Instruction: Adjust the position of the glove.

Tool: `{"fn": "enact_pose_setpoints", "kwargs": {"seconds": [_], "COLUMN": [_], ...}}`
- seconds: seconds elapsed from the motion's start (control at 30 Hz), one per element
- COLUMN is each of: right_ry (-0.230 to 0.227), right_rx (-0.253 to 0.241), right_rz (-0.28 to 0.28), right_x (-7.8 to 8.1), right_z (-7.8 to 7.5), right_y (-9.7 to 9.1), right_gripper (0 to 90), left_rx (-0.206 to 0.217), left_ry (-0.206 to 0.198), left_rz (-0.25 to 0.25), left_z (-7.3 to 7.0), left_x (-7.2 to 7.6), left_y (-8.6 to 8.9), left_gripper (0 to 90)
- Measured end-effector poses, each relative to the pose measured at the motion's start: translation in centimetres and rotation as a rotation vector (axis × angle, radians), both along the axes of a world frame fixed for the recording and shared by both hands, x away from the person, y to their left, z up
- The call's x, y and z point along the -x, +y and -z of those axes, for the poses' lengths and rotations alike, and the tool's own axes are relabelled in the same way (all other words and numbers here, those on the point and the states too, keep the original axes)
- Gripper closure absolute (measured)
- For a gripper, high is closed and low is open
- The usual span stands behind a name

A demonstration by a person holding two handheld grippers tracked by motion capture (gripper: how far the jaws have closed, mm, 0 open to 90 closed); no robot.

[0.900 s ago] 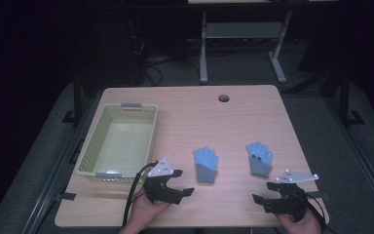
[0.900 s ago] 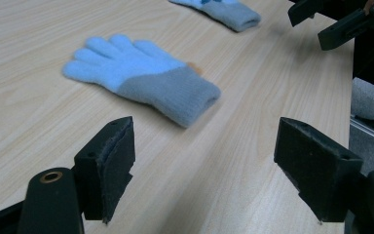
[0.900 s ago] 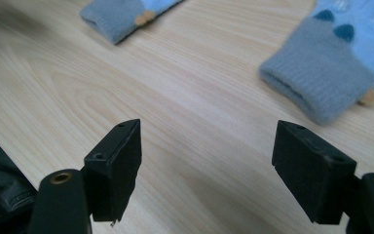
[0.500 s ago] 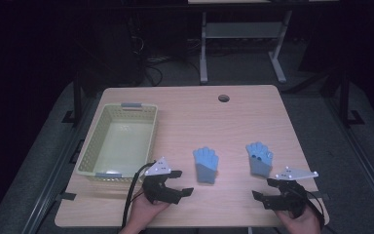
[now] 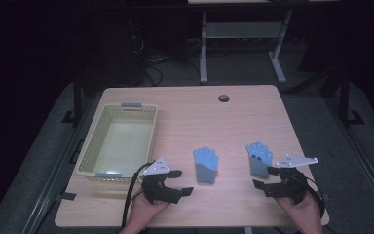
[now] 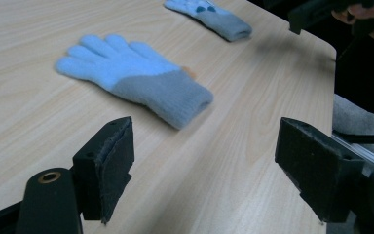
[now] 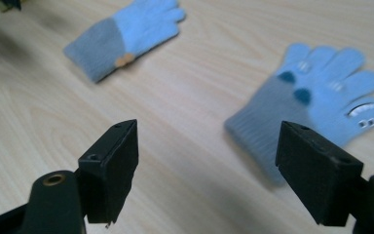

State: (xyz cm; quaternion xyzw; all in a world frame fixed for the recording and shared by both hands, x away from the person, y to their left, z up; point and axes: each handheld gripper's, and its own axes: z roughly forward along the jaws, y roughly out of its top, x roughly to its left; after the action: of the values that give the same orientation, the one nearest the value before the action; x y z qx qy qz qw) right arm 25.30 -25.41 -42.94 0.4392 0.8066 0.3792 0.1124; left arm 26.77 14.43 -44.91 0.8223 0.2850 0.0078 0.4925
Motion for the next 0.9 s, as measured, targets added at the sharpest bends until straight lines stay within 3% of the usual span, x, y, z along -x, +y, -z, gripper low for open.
{"fn": "enact_pose_setpoints", "kwargs": {"seconds": [0.17,0.5,0.6,0.63,0.77,0.9], "right_ry": [-0.014,0.041,0.051,0.074,0.093,0.108], "right_rx": [0.005,0.044,0.069,0.076,0.073,0.111], "right_rz": [0.002,-0.001,-0.009,-0.020,-0.029,-0.039], "right_x": [-1.1,-3.9,-4.6,-5.3,-6.1,-7.6], "right_z": [-0.5,-0.8,-1.1,-1.5,-2.0,-2.6], "right_y": [-0.7,-0.9,-0.8,-0.7,-0.6,-0.2], "right_gripper": [23.4,24.0,24.9,26.4,28.3,30.7], "left_rx": [0.011,0.021,0.027,0.034,0.038,0.040], "left_ry": [-0.001,0.009,0.017,0.020,0.007,0.021], "left_rz": [-0.004,-0.004,-0.006,-0.005,-0.003,-0.011], "left_z": [-0.1,0.0,0.1,0.0,-0.1,0.0], "left_x": [0.0,-0.1,-0.1,-0.2,-0.3,-0.3], "left_y": [-0.2,-0.1,0.0,0.0,0.1,0.0], "left_gripper": [21.6,21.3,21.2,21.2,21.2,20.7]}}
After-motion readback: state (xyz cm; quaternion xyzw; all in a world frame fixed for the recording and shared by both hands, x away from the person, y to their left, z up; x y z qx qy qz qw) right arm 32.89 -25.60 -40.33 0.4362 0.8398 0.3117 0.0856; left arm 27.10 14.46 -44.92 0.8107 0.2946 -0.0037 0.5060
